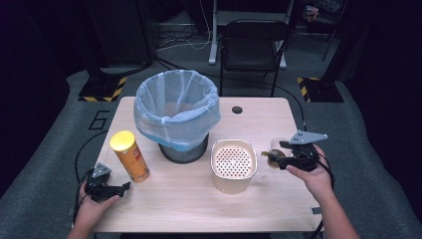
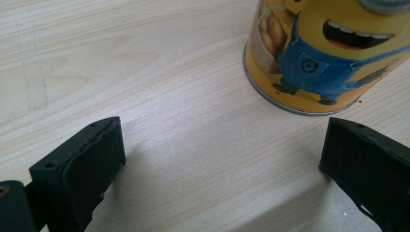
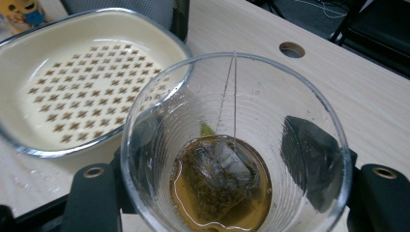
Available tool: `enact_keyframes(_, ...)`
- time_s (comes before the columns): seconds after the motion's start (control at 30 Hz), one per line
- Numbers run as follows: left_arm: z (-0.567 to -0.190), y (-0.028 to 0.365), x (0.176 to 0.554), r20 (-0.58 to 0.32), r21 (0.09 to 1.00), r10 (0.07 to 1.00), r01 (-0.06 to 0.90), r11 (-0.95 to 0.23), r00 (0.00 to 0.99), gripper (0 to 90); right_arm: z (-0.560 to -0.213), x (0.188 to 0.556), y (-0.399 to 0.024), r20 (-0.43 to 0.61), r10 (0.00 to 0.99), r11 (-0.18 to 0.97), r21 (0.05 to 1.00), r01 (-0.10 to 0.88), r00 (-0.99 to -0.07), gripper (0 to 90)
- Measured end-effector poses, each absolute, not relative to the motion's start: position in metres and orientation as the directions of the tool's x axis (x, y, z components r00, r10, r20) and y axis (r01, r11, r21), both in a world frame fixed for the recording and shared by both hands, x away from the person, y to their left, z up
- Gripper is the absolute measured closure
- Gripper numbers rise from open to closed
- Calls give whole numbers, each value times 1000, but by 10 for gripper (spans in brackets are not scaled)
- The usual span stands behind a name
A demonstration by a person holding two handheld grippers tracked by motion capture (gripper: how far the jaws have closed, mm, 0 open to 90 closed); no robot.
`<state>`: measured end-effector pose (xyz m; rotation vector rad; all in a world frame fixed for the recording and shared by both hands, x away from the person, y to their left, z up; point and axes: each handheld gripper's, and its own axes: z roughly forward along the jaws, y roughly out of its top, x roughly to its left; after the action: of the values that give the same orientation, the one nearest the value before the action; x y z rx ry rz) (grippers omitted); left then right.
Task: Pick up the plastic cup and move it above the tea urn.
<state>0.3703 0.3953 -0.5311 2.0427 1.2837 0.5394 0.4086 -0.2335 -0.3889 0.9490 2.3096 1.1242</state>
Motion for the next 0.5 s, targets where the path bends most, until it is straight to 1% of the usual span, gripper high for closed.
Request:
enact_keyframes(0.17, -531, 395, 370, 0, 715, 900, 630, -304, 435, 19, -387, 432, -232, -69, 724, 449, 803, 393, -686, 326)
enact_keyframes(0.23, -531, 395, 370, -1, 716, 901, 630, -302, 434, 19, -384, 440, -229, -104, 705, 482, 796, 366, -702, 327)
enact_keyframes(0.27, -531, 395, 370, -1, 716, 901, 630, -302, 434, 19, -384, 440, -229, -104, 705, 482, 796, 366, -702, 327)
enact_keyframes(0.3, -531, 395, 370, -4, 718, 903, 629, -297, 430, 19, -380, 445, -224, -144, 688, 512, 791, 335, -711, 327)
enact_keyframes(0.37, -531, 395, 370, -4, 718, 902, 629, -297, 431, 19, -376, 448, -219, -186, 671, 542, 784, 303, -718, 328)
enact_keyframes(0.5, -531, 395, 371, -5, 719, 902, 629, -296, 431, 20, -369, 453, -210, -226, 659, 554, 791, 260, -717, 330)
